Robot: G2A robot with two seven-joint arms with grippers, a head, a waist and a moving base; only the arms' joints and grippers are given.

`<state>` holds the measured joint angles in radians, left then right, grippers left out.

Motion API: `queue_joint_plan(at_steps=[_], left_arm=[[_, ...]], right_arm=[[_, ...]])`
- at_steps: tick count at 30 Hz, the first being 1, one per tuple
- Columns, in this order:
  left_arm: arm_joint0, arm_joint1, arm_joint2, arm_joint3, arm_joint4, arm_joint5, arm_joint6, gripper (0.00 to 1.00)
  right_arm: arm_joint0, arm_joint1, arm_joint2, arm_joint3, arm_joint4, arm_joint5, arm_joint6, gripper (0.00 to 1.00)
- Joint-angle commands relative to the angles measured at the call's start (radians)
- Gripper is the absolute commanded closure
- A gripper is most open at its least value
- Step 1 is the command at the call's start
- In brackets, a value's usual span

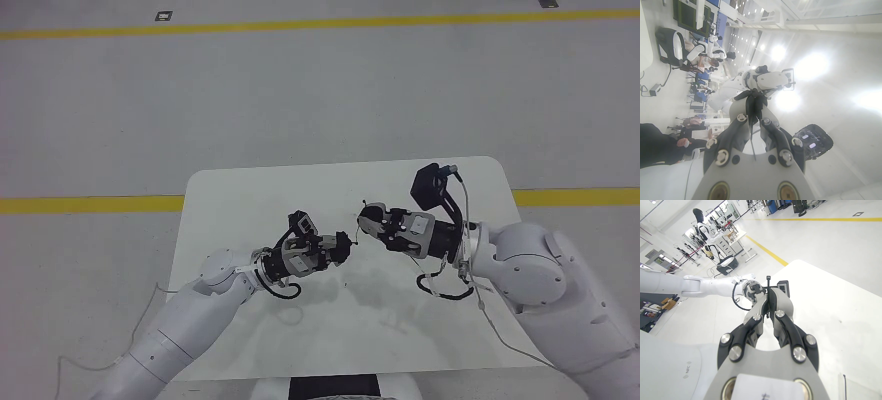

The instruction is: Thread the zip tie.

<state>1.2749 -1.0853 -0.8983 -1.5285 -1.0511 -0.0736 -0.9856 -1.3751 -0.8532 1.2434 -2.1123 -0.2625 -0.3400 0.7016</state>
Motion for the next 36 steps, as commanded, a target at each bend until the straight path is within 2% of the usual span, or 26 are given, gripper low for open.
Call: queue_joint_plan(at_steps=[1, 21, 36], left_arm=[[0.000, 0.000, 0.000, 0.000, 0.000, 0.000, 0.000, 1.00], [0.000, 0.000, 0.000, 0.000, 0.000, 0.000, 0.000, 1.00], [0.000, 0.000, 0.000, 0.000, 0.000, 0.000, 0.000, 1.00]], right_arm=[[0.000, 0.001, -0.001, -0.001, -0.001, 0.000, 0.001, 1.00], [-0.016, 0.021, 0.025, -0.021, 0.007, 0.000, 0.012, 1.00], [-0.007, 0.046, -0.003, -0.031, 0.001, 0.000, 0.014, 1.00]])
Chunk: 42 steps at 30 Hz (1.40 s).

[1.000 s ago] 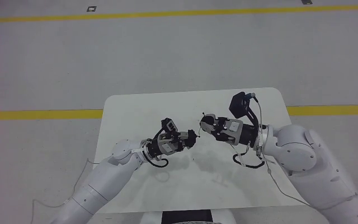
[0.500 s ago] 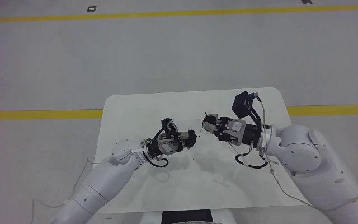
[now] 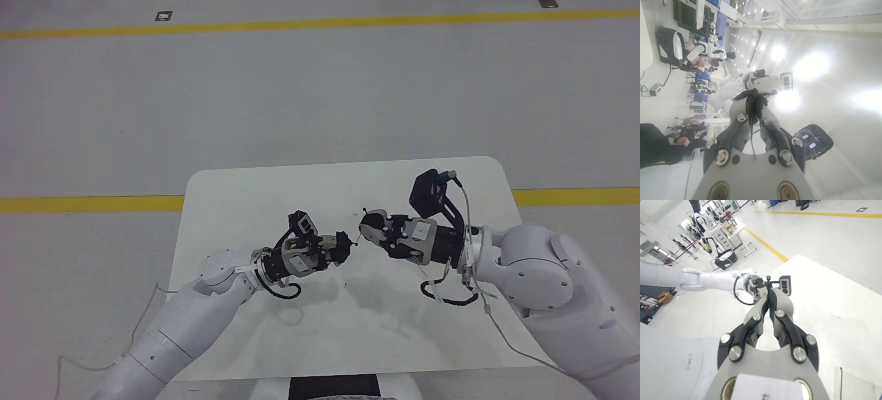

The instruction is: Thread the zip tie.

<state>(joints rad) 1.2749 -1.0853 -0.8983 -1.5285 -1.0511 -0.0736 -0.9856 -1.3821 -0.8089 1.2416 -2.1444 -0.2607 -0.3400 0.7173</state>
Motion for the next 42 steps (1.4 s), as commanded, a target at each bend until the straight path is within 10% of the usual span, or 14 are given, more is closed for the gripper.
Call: queue_joint_plan(at_steps=[1, 42], left_arm=[[0.000, 0.000, 0.000, 0.000, 0.000, 0.000, 0.000, 1.00], [0.004, -0.001, 0.003, -0.009, 0.005, 0.002, 0.024, 1.00]], right_arm=[[0.001, 0.003, -0.003, 0.002, -0.001, 0.000, -0.003, 1.00], [0.027, 0.036, -0.086, 0.033, -0.029, 0.005, -0.053, 1.00]])
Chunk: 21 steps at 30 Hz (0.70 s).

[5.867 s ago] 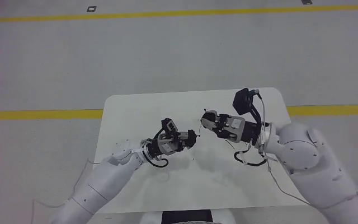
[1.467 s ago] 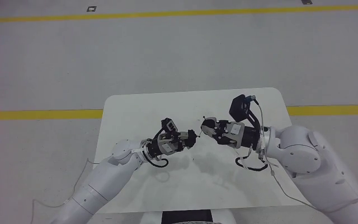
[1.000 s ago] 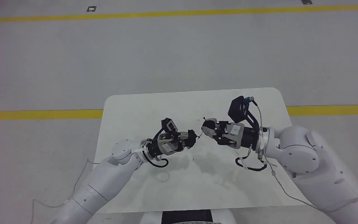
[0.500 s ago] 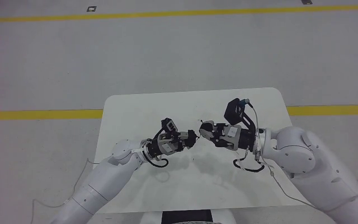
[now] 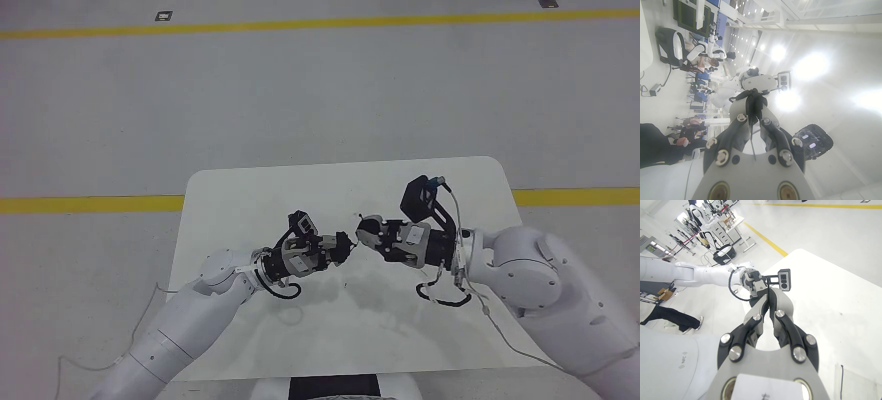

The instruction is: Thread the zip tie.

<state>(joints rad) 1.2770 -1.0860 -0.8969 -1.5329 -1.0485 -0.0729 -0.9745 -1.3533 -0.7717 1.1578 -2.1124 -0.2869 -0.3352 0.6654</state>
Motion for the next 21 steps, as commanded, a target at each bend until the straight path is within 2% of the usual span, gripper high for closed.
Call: queue_joint_plan(at_steps=[1, 16, 17, 18, 19, 21], left_arm=[[0.004, -0.001, 0.001, -0.007, 0.003, 0.002, 0.017, 1.00], [0.011, -0.006, -0.008, -0.007, -0.008, 0.012, 0.010, 1.00], [0.011, -0.007, -0.009, -0.007, -0.008, 0.012, 0.011, 1.00], [0.012, -0.007, -0.010, -0.007, -0.008, 0.010, 0.012, 1.00], [0.012, -0.008, -0.012, -0.006, -0.006, 0.006, 0.016, 1.00], [0.013, -0.008, -0.016, -0.006, 0.000, -0.009, 0.027, 1.00]], right_arm=[[-0.003, -0.002, -0.003, 0.002, -0.005, -0.001, -0.002, 1.00], [-0.013, -0.015, -0.002, 0.013, -0.013, -0.005, 0.003, 1.00], [-0.014, -0.016, 0.000, 0.013, -0.011, -0.005, 0.003, 0.68], [-0.015, -0.016, 0.003, 0.013, -0.010, -0.003, 0.003, 0.09], [-0.017, -0.016, 0.008, 0.013, -0.008, -0.001, 0.001, 0.00], [-0.022, -0.016, 0.020, 0.012, -0.007, 0.002, -0.003, 0.00]])
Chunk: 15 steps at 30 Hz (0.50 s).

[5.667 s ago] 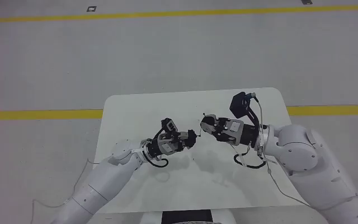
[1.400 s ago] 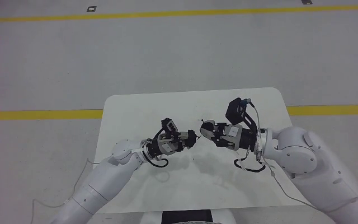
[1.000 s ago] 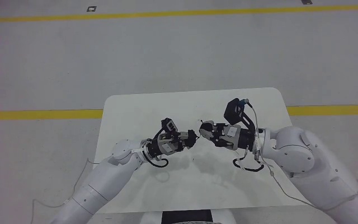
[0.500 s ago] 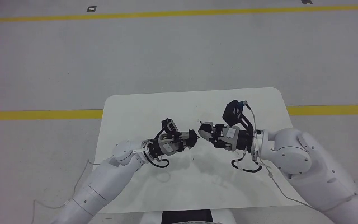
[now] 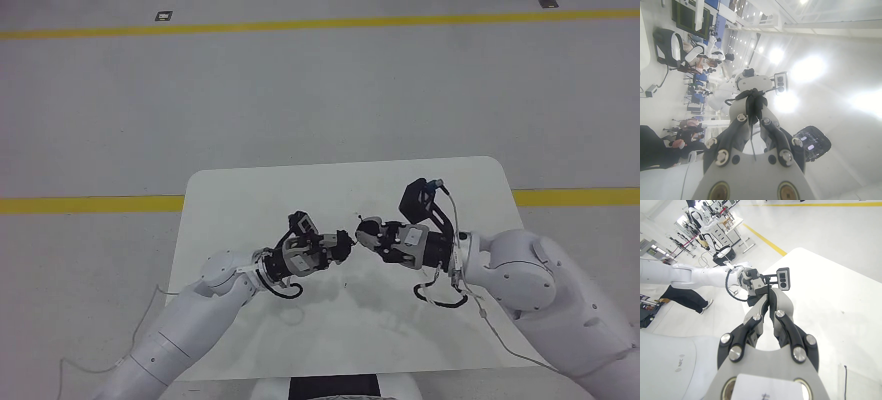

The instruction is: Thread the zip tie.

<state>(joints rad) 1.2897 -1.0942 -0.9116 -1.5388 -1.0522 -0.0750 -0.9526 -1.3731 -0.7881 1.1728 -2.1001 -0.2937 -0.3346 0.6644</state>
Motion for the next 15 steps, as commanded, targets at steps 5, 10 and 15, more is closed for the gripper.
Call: queue_joint_plan(at_steps=[5, 10, 15], left_arm=[[0.010, 0.000, -0.016, -0.012, 0.052, -0.056, 0.057, 1.00], [0.019, -0.001, -0.029, -0.033, 0.092, -0.101, 0.093, 1.00], [0.020, 0.000, -0.029, -0.035, 0.098, -0.103, 0.095, 1.00]], right_arm=[[-0.030, 0.004, 0.062, -0.011, -0.014, 0.007, -0.016, 0.00], [-0.078, 0.008, 0.121, -0.026, -0.021, 0.020, -0.034, 0.00], [-0.095, 0.008, 0.140, -0.027, 0.008, 0.044, -0.039, 0.00]])
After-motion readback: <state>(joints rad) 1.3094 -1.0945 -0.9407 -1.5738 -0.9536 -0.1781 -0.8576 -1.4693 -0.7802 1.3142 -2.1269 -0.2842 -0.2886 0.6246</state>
